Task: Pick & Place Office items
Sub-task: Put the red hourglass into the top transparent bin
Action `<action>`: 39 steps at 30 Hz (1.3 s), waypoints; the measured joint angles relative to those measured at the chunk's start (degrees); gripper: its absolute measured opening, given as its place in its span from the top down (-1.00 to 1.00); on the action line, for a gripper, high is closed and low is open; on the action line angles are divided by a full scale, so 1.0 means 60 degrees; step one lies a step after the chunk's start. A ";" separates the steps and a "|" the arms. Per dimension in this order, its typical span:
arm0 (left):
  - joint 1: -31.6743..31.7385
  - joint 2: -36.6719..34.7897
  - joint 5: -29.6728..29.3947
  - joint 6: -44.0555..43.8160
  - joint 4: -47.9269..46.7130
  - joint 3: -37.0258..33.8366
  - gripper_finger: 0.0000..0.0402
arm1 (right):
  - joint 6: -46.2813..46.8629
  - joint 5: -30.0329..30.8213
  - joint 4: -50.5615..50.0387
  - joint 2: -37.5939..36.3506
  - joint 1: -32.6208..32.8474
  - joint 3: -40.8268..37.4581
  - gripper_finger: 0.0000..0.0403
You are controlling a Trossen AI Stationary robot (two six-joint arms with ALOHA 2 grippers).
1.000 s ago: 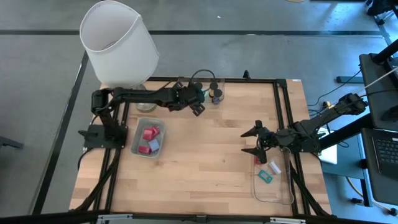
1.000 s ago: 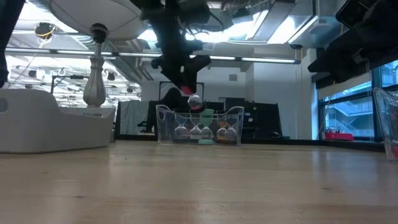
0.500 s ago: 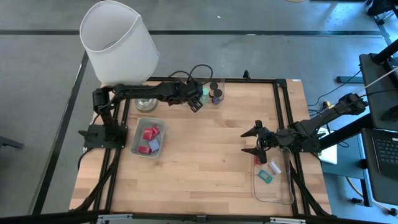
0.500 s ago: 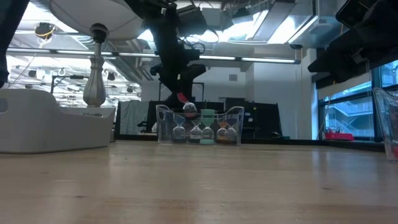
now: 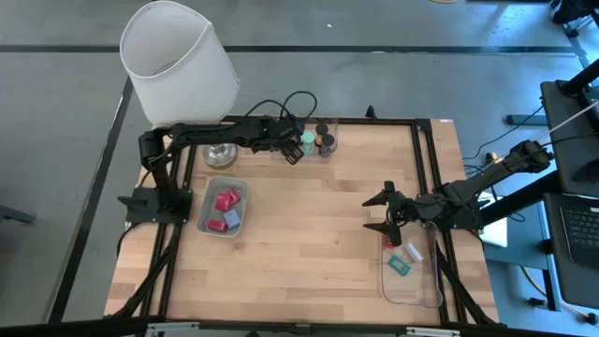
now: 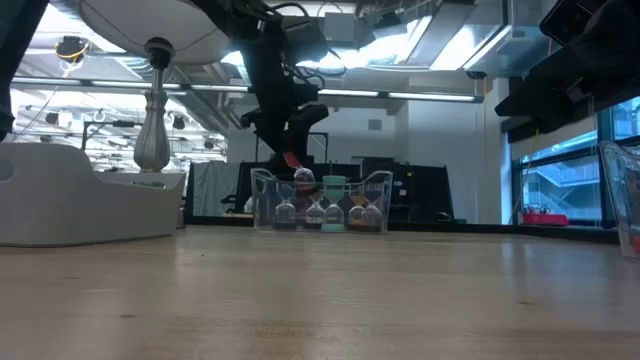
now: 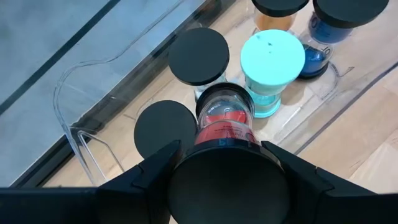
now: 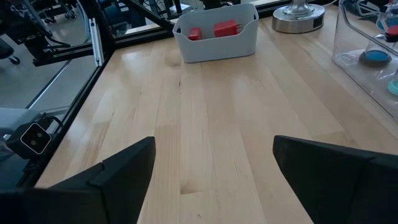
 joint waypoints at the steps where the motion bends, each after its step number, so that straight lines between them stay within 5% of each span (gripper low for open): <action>1: 0.0007 0.0001 0.0012 0.0000 0.0002 0.0000 -0.01 | 0.0000 -0.0001 0.0000 0.0000 0.0000 0.0000 -0.62; 39: 0.0031 0.0479 0.0075 -0.0091 0.0554 -0.0342 -0.02 | -0.0029 -0.0001 -0.0015 0.0000 -0.0001 0.0000 -0.62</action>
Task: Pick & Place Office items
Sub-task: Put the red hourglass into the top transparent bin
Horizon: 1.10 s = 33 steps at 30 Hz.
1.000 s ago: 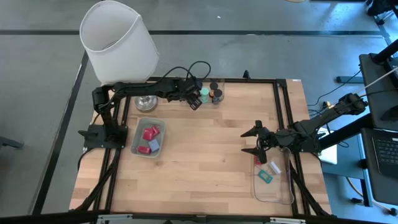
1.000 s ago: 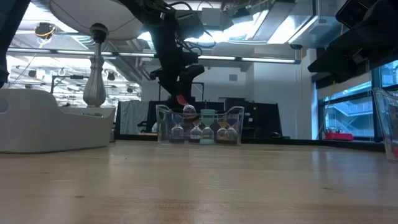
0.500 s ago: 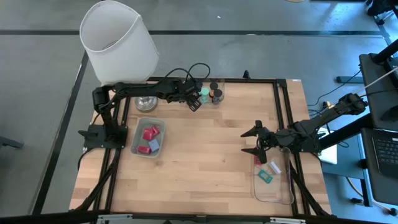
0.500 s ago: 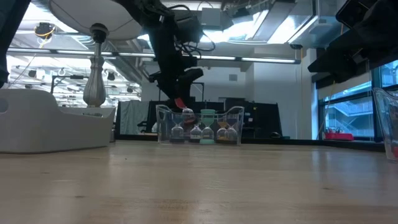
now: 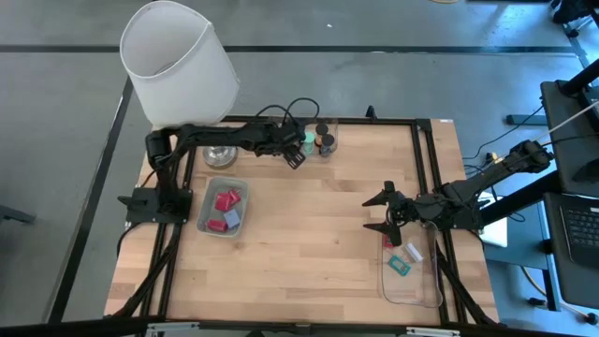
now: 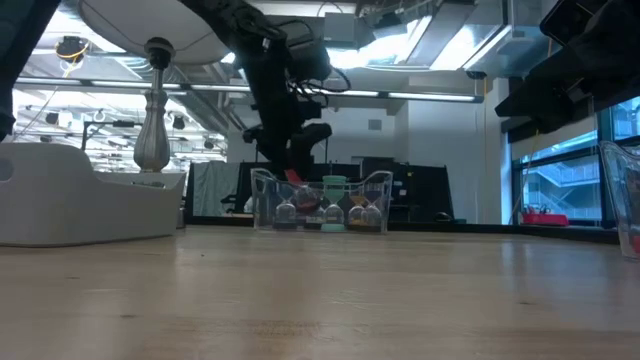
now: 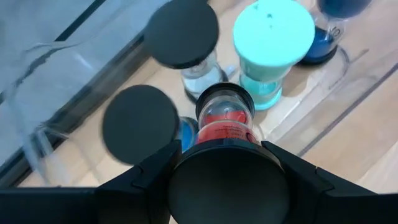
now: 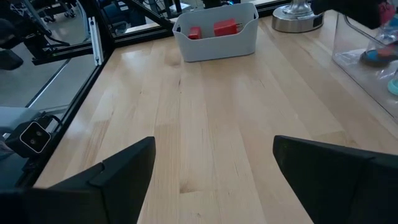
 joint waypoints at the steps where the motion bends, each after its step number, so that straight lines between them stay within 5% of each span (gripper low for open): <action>1: 0.0003 0.0065 0.0045 0.0004 0.0089 0.0000 -0.02 | -0.0001 -0.0003 -0.0018 0.0000 0.0001 0.0000 -0.62; 33: 0.0357 0.0144 0.0677 0.0104 0.0104 0.0055 -0.09 | 0.0029 0.0011 -0.0051 0.0000 0.0000 0.0004 -0.62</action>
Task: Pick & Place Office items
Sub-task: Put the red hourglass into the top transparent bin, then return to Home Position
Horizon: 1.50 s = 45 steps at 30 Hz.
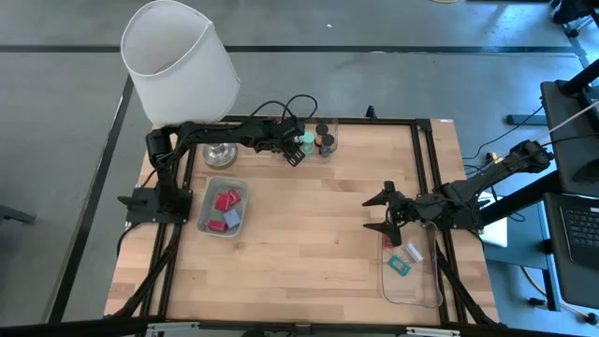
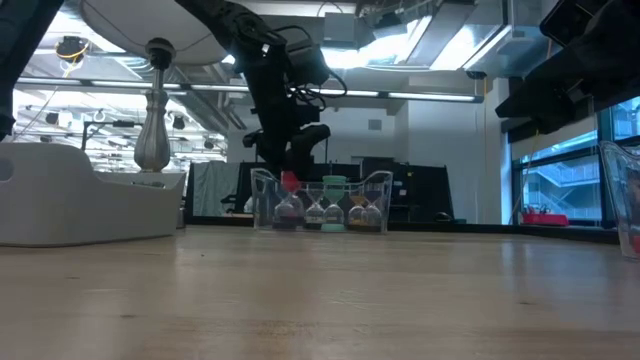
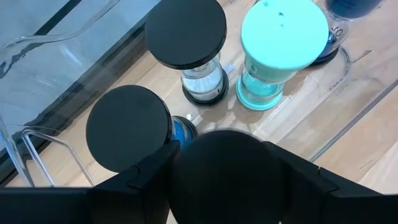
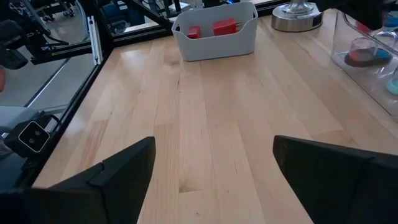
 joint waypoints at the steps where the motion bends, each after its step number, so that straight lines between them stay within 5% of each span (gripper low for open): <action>1: 0.0000 0.0000 0.0001 0.0002 -0.0002 0.0000 -0.10 | -0.0003 0.0000 0.0000 0.0000 0.0000 0.0000 -0.62; 23: -0.0004 -0.0189 -0.0423 0.0551 0.0662 0.0006 -0.25 | -0.0033 -0.0004 0.0000 0.0000 0.0000 -0.0004 -0.62; 35: -0.0888 -0.1823 -0.0619 0.1292 0.0755 -0.0061 -0.34 | -0.0029 -0.0004 0.0029 0.0000 0.0000 -0.0002 -0.62; 40: -0.1946 -0.2526 -0.1846 0.1165 0.1377 -0.1001 -0.34 | -0.0025 -0.0004 0.0026 0.0000 0.0000 0.0000 -0.62; 45: -0.2536 -0.3799 -0.2468 0.1427 0.4109 -0.3419 -0.34 | -0.0023 -0.0005 0.0010 0.0000 0.0000 0.0000 -0.62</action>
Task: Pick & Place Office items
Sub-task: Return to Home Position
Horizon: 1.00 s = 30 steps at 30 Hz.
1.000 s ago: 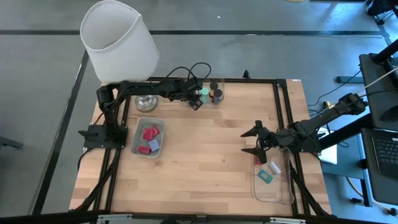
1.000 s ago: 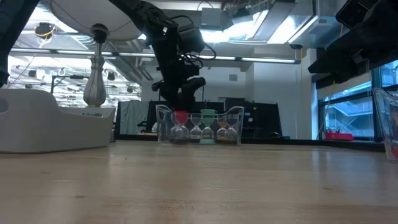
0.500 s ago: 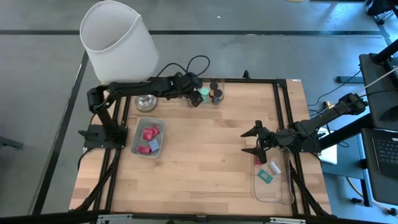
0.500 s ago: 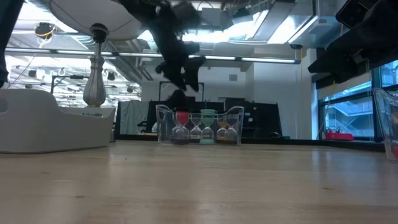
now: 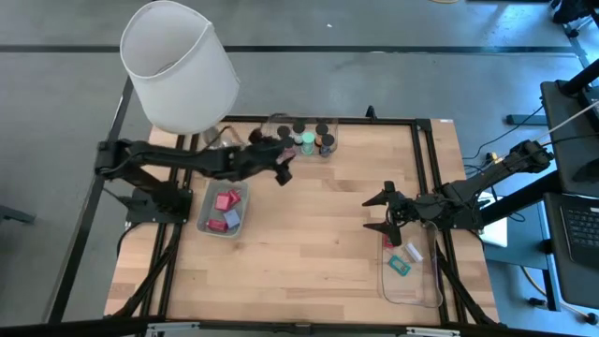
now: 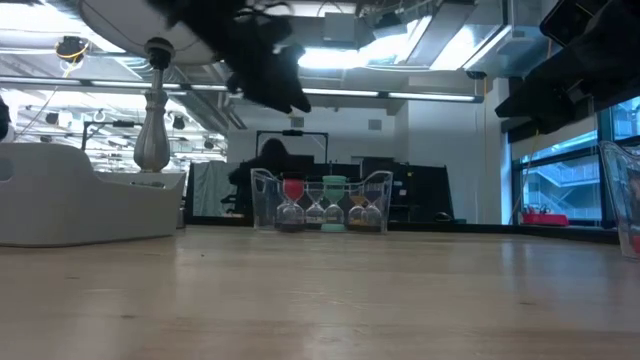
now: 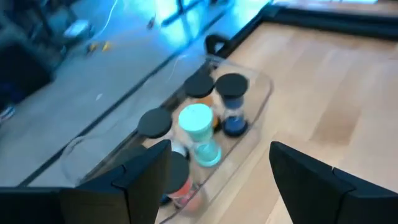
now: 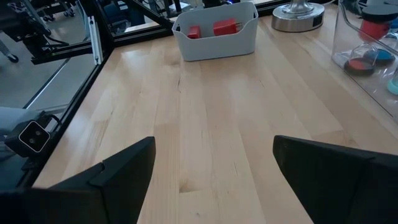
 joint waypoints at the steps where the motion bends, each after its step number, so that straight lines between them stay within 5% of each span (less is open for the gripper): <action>1: -0.0022 -0.0314 0.0136 0.0206 0.0651 -0.0589 -0.34 | 0.0001 -0.0002 -0.0003 0.0000 0.0000 0.0000 -0.62; 9: 0.0300 -0.2718 0.1433 0.1190 0.4319 -0.4411 -0.34 | 0.0023 -0.0002 -0.0010 0.0000 0.0000 -0.0002 -0.62; 30: 0.0419 -0.9395 0.1625 0.1147 0.4360 -0.9032 -0.34 | 0.0016 -0.0006 -0.0010 0.0000 0.0000 0.0000 -0.62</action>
